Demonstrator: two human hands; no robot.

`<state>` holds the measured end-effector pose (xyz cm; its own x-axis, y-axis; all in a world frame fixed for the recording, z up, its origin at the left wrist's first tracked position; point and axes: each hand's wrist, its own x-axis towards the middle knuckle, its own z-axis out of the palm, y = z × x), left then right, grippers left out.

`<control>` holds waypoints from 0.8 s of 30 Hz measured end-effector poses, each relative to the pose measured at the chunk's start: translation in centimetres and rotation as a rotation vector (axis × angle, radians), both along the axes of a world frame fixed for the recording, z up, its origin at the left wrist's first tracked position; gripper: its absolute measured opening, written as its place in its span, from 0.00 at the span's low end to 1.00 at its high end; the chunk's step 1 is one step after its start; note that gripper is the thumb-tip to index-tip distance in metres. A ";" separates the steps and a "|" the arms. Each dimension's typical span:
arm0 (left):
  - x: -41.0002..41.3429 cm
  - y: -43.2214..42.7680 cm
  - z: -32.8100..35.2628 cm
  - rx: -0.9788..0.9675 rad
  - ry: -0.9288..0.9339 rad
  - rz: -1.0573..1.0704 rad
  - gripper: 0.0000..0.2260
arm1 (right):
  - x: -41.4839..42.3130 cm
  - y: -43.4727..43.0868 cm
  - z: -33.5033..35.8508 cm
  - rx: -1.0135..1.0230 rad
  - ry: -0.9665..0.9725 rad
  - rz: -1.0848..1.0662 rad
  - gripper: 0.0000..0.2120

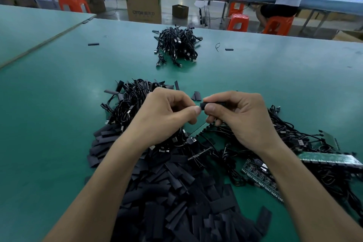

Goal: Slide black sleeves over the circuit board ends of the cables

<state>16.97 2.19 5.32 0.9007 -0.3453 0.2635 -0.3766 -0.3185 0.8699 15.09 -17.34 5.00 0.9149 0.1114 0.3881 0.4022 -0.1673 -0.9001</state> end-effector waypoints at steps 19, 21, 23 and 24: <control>0.0 -0.7 -0.4 -0.121 -0.003 0.034 0.04 | -0.9 3.1 -0.5 0.202 -0.111 -0.311 0.17; -0.1 -0.8 -0.3 -0.131 -0.004 0.023 0.04 | -0.9 3.1 -0.2 0.207 -0.115 -0.321 0.16; -0.2 -1.0 -0.2 -0.137 -0.004 0.023 0.04 | -0.7 3.1 0.1 0.194 -0.116 -0.312 0.14; -0.3 -1.1 -0.1 -0.138 -0.004 0.024 0.03 | -0.6 3.1 0.2 0.185 -0.107 -0.307 0.13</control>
<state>16.69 1.06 5.19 0.9074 -0.2835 0.3103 -0.3734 -0.2049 0.9047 14.49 -14.28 5.24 0.8479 -0.2428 0.4713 0.4522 -0.1331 -0.8819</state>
